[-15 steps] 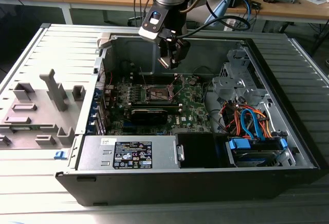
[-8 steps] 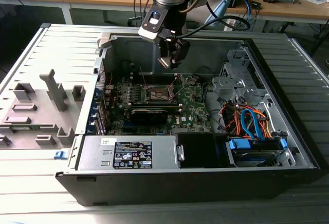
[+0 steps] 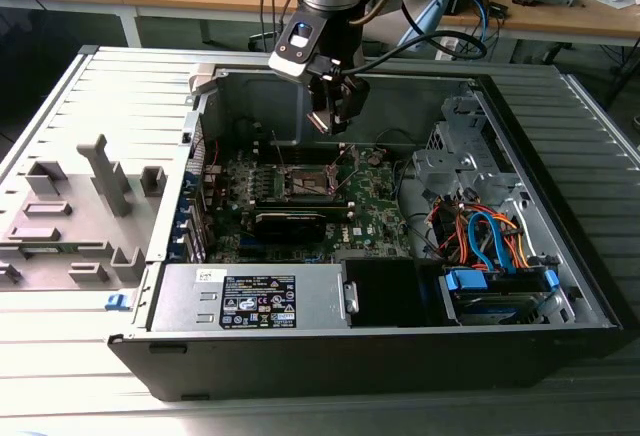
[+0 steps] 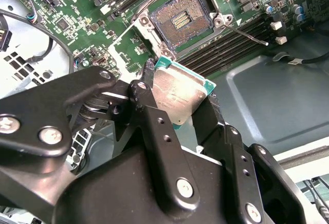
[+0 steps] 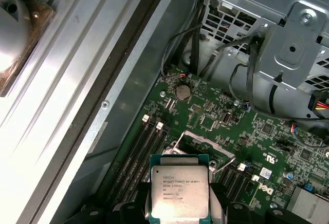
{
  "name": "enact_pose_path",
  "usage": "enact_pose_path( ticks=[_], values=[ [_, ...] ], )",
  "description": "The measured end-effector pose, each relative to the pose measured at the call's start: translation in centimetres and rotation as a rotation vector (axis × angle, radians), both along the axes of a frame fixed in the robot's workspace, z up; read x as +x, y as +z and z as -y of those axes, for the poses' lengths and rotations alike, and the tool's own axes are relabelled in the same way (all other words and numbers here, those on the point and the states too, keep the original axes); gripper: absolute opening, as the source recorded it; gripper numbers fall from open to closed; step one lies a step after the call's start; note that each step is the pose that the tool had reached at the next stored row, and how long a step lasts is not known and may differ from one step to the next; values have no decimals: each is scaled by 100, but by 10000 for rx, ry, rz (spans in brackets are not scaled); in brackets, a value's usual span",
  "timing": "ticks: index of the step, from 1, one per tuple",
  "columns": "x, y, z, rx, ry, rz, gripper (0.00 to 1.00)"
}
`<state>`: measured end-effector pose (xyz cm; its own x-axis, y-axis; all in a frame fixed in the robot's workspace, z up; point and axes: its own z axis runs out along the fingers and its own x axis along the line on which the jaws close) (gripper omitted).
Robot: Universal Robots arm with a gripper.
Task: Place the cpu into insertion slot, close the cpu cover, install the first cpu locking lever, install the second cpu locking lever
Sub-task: 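Place the cpu into insertion slot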
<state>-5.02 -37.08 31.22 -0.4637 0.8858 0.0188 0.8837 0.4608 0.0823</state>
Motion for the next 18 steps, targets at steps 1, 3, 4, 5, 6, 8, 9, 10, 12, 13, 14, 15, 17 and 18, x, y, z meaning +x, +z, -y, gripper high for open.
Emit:
enact_pose_path(
  ticks=[1, 3, 4, 5, 6, 8, 9, 10, 12, 13, 14, 15, 17, 18],
  values=[
    [0, 0, 0, 0, -12, 0, 54],
    [0, -1, 0, 0, -38, 0, 54],
    [0, -1, 0, 0, -45, 0, 54],
    [0, -1, 0, 0, -59, -1, 54],
    [0, -1, 0, 0, -68, -1, 54],
    [0, -1, 0, 0, -86, 0, 54],
    [0, -1, 0, 0, -95, 0, 54],
    [0, -2, 0, 0, -102, 0, 54],
    [0, -3, 0, 2, -130, 0, 54],
    [0, -3, 0, 1, -137, 0, 54],
    [0, -3, 0, 0, -144, 0, 54],
    [0, -3, 0, 1, -158, 0, 54],
    [0, -3, 0, 0, -183, 0, 54],
    [0, -3, 0, 0, -189, 0, 54]
  ],
)
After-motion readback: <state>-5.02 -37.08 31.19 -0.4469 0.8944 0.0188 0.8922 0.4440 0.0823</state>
